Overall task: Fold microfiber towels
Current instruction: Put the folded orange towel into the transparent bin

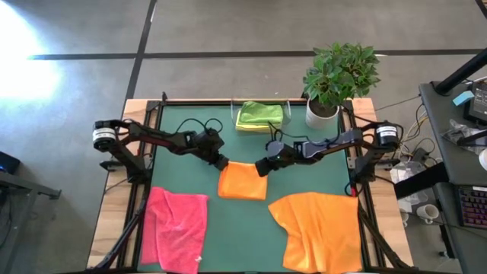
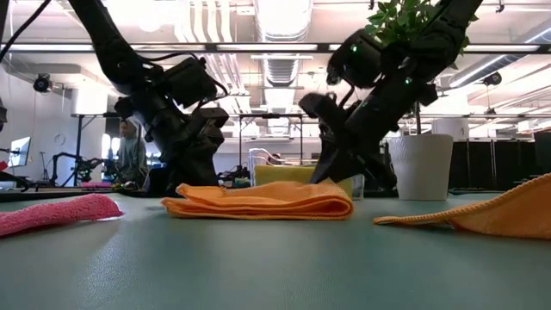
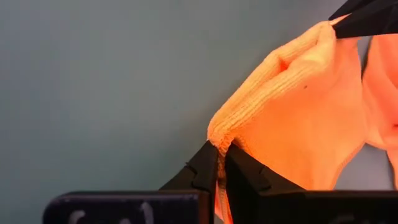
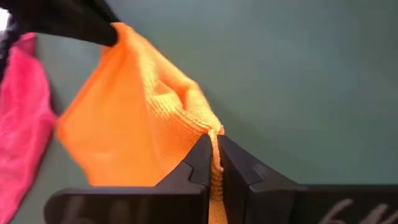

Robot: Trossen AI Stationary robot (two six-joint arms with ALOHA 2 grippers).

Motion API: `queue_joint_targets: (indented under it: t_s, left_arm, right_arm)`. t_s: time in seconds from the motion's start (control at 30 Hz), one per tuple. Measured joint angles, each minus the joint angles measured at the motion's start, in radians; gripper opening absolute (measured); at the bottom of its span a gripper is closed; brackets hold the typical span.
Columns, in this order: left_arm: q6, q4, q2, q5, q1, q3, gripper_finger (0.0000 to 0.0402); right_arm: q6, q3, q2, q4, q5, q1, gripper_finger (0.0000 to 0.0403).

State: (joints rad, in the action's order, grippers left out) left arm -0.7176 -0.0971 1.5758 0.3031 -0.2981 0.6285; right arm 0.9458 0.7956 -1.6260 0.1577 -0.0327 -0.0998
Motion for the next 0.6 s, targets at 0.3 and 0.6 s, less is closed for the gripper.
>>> queue_joint_targets:
  t_s: [0.3,0.6]
  left_arm:
    - [0.143,-0.003,-0.059,0.003,0.002,0.052,0.0008]
    - [0.205,0.0,-0.076,-0.037,0.002,0.172,0.0008]
  right_arm:
    - [-0.026,0.0,0.141,-0.097,0.126,0.044,0.0009]
    - [-0.111,0.03,0.335,-0.277,0.307,0.035,0.0009]
